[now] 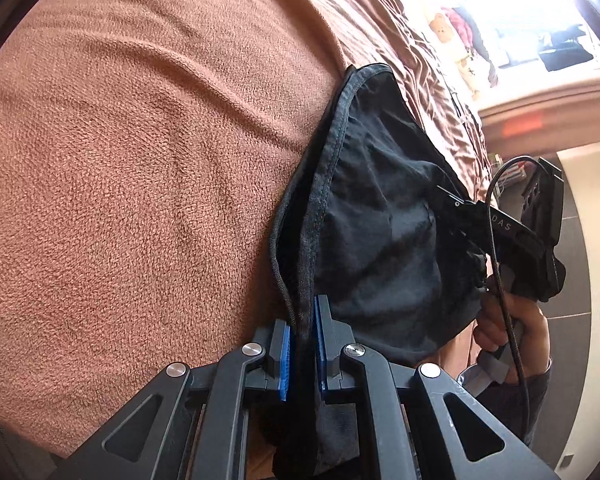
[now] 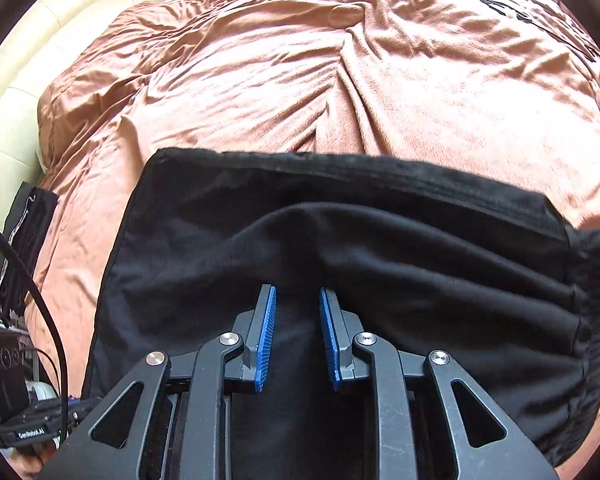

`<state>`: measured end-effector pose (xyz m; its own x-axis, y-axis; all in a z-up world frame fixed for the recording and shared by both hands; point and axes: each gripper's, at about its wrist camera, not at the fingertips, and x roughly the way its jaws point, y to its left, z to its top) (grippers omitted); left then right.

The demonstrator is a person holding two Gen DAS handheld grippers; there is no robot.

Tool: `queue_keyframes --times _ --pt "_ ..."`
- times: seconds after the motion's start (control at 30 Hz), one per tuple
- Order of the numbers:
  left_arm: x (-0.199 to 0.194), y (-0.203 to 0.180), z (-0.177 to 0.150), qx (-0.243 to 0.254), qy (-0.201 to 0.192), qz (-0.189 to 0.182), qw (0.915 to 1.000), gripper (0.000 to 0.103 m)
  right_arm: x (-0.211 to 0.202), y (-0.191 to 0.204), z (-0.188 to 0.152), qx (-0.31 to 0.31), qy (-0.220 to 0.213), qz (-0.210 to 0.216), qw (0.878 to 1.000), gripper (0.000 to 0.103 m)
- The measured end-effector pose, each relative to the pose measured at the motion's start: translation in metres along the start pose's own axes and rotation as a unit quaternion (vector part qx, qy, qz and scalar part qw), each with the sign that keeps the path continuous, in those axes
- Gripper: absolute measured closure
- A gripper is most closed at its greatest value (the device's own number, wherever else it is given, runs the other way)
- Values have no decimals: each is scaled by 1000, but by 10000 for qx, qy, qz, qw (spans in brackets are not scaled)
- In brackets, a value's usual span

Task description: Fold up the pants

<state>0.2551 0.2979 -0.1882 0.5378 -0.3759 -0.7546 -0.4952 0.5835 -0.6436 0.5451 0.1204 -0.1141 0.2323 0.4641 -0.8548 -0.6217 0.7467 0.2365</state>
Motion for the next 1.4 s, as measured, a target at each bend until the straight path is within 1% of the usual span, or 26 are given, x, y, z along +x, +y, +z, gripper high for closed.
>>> queue_keyframes --times 0.1,0.2,0.53,0.63,0.73,0.83,0.9,1.13,1.27,1.3,1.33,1.4 --pt "2 0 2 -67 30 31 10000 93 8 -3 15 10 17 1 10000 83" --pt "3 -1 3 -100 47 70 9999 93 21 -7 28 58 137 -37 9999 83" --pt "5 -1 3 -155 77 101 9998 93 50 -4 64 36 206 -369 9991 83" --pt "5 -1 3 -161 76 91 9998 93 54 -2 70 6 121 -381 9992 83" --pt "4 -3 2 -116 81 112 9998 93 44 1 72 -79 -76 -335 9994 83" --pt "4 -4 2 -95 85 72 9999 93 22 6 64 -134 -251 -160 9995 83" --pt "5 -3 2 -86 88 45 9999 93 9 12 53 -267 -283 -126 9992 83" --pt "2 -2 -1 -23 68 9 10000 93 -14 19 -2 -435 -154 59 9989 83" --pt "3 -2 -1 -9 75 7 10000 93 -25 14 -29 -362 -130 44 9993 83" --pt "3 -3 0 -10 76 8 10000 93 -28 12 -35 -350 -139 51 9993 85" --pt "3 -3 0 -4 76 9 10000 92 -30 11 -42 -330 -134 74 9993 91" --pt "3 -3 -1 9 72 7 10000 92 -35 12 -55 -312 -112 139 9994 92"
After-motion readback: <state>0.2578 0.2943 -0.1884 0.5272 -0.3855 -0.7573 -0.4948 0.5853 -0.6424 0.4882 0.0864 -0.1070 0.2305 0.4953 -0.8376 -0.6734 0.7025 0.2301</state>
